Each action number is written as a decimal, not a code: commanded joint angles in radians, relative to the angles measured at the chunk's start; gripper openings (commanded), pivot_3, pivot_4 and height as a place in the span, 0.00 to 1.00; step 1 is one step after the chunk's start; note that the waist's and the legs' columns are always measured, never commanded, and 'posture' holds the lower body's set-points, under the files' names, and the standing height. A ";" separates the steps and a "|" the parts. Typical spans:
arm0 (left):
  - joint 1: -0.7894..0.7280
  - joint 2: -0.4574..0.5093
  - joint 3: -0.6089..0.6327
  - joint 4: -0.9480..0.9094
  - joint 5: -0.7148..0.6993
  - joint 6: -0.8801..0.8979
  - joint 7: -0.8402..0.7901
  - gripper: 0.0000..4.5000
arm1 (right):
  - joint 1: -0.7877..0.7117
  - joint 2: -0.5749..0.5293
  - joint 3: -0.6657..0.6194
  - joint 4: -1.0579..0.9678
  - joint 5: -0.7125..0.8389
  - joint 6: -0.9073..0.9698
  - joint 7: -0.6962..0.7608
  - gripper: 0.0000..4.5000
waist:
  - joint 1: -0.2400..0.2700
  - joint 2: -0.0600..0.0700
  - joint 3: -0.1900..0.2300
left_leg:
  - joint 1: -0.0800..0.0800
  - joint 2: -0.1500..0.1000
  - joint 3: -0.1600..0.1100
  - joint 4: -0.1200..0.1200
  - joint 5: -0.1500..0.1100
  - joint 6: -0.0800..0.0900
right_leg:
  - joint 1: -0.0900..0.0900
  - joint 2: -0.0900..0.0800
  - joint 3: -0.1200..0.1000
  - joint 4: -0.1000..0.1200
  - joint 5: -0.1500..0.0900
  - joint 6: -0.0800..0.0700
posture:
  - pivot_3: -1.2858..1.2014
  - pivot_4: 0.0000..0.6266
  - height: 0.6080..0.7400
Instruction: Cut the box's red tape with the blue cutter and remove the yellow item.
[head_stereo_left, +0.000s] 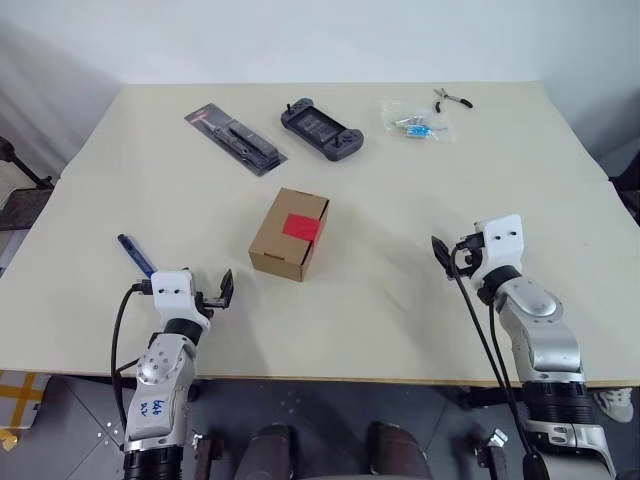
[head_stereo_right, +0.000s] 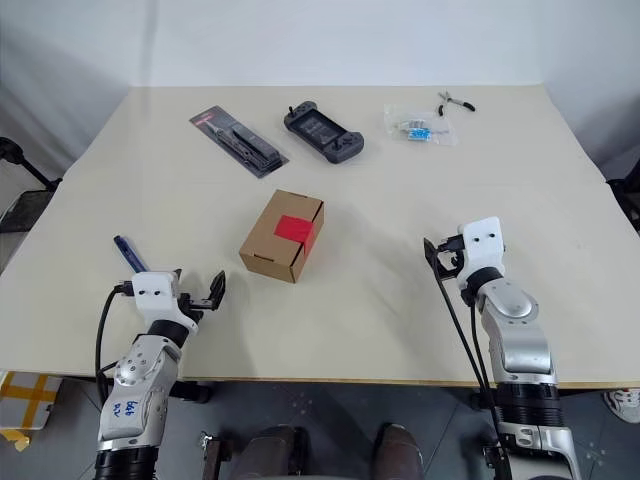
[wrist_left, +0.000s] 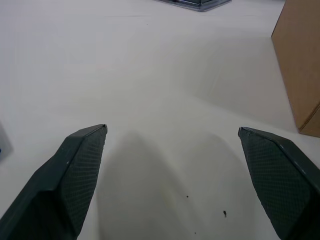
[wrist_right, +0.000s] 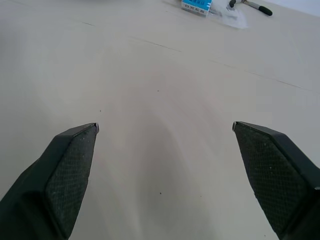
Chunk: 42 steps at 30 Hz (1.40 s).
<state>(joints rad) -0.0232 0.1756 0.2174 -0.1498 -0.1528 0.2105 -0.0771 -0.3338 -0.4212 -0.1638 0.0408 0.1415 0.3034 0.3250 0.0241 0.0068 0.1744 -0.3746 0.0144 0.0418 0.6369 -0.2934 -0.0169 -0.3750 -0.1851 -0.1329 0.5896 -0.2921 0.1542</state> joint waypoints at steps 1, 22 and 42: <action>0.013 0.012 0.007 0.007 0.016 0.009 0.009 0.99 | -0.001 -0.006 -0.012 -0.030 0.000 -0.029 -0.001 1.00 | 0.000 0.000 0.000 | 0.000 0.000 0.000 0.000 0.000 0.000 | 0.000 0.000 0.000 0.000 0.000 0.000 | 0.52 0.24 1.00; -0.300 0.117 0.034 0.329 0.017 -0.040 -0.037 0.50 | -0.150 0.053 0.168 -0.086 0.026 0.156 0.113 0.23 | -0.003 -0.003 0.002 | 0.000 0.001 0.001 0.000 0.000 -0.001 | -0.001 0.001 0.001 0.001 0.001 -0.001 | 0.52 0.24 1.00; -0.467 0.151 -0.208 0.401 -0.072 0.036 -0.581 0.01 | -0.443 0.247 0.329 0.203 -0.051 0.097 0.150 0.00 | -0.049 -0.011 0.005 | -0.003 0.002 0.000 0.004 -0.002 -0.002 | -0.003 0.002 -0.001 0.003 0.002 0.002 | 0.52 0.24 1.00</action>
<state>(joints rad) -0.5019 0.3278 0.0404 0.3209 -0.1941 0.2143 -0.6075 -0.7464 -0.1825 0.1506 0.2571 0.0902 0.4274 0.4485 -0.0249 -0.0040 0.1798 -0.3775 0.0163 0.0416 0.6408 -0.2953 -0.0188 -0.3778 -0.1828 -0.1335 0.5930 -0.2901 0.1558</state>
